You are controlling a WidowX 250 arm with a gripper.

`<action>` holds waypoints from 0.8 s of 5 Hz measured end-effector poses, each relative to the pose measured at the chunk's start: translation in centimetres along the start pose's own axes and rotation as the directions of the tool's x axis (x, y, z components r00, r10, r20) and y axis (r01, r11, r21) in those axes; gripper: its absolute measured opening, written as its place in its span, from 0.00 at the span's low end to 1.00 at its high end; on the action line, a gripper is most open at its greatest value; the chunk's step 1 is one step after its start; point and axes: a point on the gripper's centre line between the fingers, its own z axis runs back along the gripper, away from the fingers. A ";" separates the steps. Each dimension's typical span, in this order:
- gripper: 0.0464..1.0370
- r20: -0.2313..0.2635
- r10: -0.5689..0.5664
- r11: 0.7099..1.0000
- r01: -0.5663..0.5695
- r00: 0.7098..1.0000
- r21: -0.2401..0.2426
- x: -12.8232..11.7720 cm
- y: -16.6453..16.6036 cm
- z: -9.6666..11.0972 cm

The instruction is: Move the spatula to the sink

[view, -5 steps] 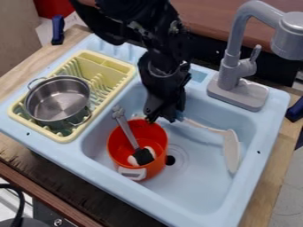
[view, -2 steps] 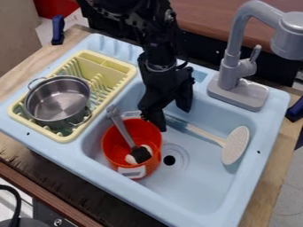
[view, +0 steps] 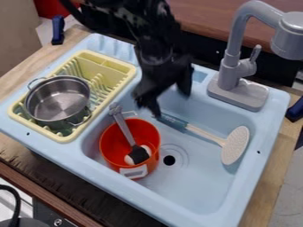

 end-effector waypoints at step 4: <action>0.94 -0.118 -0.631 0.763 0.641 0.767 0.088 3.1 1.3 3.5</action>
